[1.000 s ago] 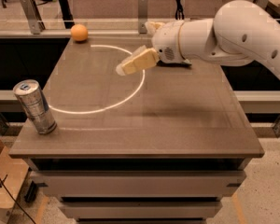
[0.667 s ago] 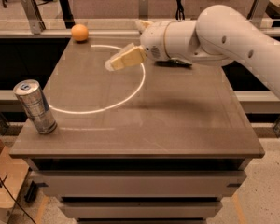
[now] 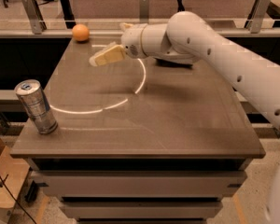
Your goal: Move orange near redbull can
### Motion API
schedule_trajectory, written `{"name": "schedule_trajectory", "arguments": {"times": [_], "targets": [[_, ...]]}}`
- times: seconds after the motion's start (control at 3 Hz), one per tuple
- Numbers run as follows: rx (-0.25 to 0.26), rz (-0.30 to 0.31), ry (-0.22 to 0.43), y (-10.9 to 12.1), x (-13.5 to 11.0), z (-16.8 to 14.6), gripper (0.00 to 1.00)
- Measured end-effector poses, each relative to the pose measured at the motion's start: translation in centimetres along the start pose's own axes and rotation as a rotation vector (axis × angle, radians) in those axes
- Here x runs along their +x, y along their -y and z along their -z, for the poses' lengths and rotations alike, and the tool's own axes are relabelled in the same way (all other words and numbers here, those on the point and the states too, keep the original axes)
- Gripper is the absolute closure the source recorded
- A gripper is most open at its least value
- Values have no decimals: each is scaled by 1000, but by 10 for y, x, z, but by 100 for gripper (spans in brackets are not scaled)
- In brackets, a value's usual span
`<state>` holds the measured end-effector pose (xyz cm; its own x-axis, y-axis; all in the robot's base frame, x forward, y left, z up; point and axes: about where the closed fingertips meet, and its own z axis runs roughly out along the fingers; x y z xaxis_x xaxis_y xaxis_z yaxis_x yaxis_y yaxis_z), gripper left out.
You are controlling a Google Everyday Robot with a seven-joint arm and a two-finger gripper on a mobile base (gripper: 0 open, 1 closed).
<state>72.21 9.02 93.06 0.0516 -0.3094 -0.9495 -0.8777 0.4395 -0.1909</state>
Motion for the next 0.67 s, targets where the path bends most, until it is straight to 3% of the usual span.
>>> {"name": "schedule_trajectory", "arguments": {"times": [0.33, 0.67], "targets": [[10, -46, -11, 19, 16, -35, 0], [10, -46, -10, 19, 16, -35, 0]]}}
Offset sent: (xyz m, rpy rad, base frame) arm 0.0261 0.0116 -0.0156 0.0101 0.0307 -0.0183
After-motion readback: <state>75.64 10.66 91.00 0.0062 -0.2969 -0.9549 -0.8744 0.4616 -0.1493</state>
